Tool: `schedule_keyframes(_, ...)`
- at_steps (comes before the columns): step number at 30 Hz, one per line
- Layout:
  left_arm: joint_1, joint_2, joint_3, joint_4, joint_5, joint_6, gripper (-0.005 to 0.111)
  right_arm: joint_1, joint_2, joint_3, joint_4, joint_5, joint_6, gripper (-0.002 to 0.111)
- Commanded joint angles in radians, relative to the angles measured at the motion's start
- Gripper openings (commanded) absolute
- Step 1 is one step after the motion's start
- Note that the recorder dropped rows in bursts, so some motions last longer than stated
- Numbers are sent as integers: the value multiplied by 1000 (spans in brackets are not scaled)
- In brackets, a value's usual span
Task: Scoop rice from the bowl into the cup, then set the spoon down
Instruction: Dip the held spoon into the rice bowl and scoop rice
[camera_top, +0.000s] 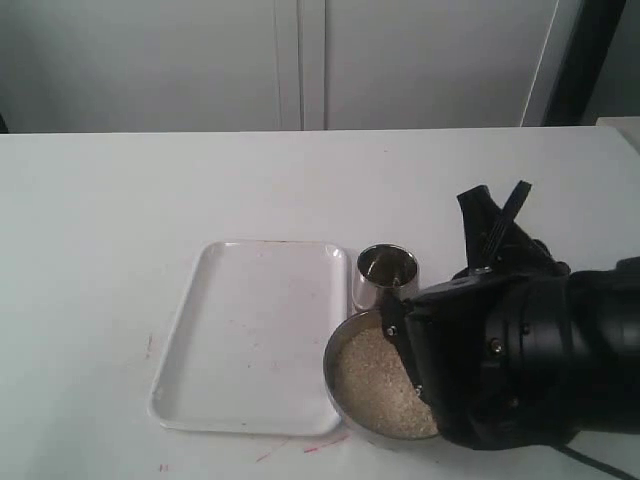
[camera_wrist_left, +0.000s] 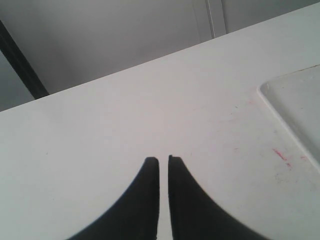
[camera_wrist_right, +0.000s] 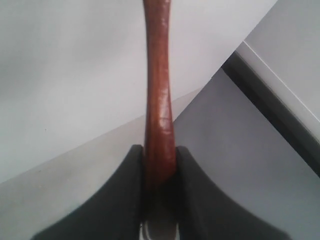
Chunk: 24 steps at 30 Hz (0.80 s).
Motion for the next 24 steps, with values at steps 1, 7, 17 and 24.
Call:
schedule_keyframes(1, -3, 1, -6, -9, -6, -1, 14, 0, 41, -2, -27, 5, 25, 0)
schedule_keyframes(7, -3, 1, -6, -9, -6, -1, 14, 0, 49, -2, 33, 5, 25, 0)
schedule_keyframes(17, -3, 1, -6, -9, -6, -1, 14, 0, 49, -2, 102, 5, 16, 0)
schedule_keyframes(24, -3, 1, -6, -9, -6, -1, 14, 0, 38, -50, 203, 5, -10, 0)
